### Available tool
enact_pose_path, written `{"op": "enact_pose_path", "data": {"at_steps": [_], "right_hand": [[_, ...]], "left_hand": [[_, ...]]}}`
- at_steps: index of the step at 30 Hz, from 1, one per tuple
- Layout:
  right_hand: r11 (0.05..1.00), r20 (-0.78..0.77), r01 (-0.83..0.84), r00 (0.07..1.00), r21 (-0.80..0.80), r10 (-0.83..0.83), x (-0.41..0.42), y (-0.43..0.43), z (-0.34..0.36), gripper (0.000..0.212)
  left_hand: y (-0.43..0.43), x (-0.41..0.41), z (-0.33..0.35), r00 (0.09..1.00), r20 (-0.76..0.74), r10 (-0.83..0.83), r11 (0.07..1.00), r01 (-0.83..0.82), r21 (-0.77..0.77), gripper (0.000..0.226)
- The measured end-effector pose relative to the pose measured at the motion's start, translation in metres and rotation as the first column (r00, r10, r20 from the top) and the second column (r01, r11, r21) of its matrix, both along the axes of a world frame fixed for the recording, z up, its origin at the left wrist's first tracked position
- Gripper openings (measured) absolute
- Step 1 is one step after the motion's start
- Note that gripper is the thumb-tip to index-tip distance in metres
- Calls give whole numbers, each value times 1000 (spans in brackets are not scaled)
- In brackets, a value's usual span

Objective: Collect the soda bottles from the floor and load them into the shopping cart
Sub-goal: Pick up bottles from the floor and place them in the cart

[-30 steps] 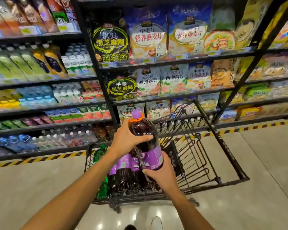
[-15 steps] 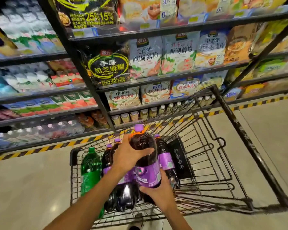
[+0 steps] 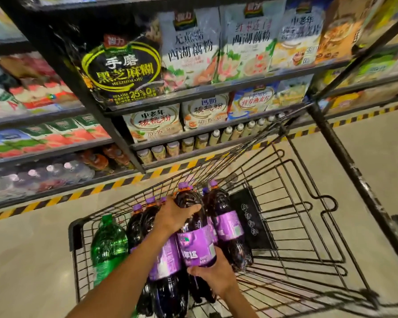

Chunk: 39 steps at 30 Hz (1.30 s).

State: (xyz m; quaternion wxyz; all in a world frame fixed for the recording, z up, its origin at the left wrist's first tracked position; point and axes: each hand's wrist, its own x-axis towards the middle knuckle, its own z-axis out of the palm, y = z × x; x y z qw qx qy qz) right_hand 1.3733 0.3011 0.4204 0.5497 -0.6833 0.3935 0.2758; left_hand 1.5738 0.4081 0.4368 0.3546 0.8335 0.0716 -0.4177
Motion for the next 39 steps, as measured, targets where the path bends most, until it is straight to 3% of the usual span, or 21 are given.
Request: {"op": "enact_pose_path", "data": {"at_steps": [4,7,12,17,22,25,27,31,33,36,39], "right_hand": [[1000,-43,-27,999,3,27,7,0,2,78],[999,-92,-27,996,-40,23,10,1,-1,71],[980,-161,-115,983,-162,88,12,8,-18,108],[973,-143,-168,979,-158,145,14,8,-10,118],[894,-177,-395,915,-213,362,29,-8,9,86],[831,-124,-516,857,-207,500,56,-16,42,66],[752,-88,-613,786,-241,612,79,-18,65,50],[489,-70,-758,568,-431,820,122,-9,105,68],[356,-91,-805,447,-475,890,136,-8,130,64],[206,-95,-795,313,-570,945,147,-10,171,56],[87,-79,-761,179,-643,981,146,-2,208,65]], "left_hand": [[-12,-8,10,1000,14,2,995,-3,96,129],[-18,-17,8,993,113,-24,986,4,169,116],[-14,-28,4,858,372,-355,915,237,326,56],[-10,-27,2,818,356,-452,879,339,336,49],[0,-18,16,734,308,-605,780,472,410,43],[18,-21,34,709,314,-631,750,456,479,59],[35,-28,49,713,318,-625,743,418,523,70],[73,-49,85,763,316,-564,753,318,577,70],[86,-62,107,786,346,-512,769,240,592,65],[97,-87,141,813,381,-441,770,124,626,63],[103,-122,173,804,423,-418,711,-1,703,71]]}}
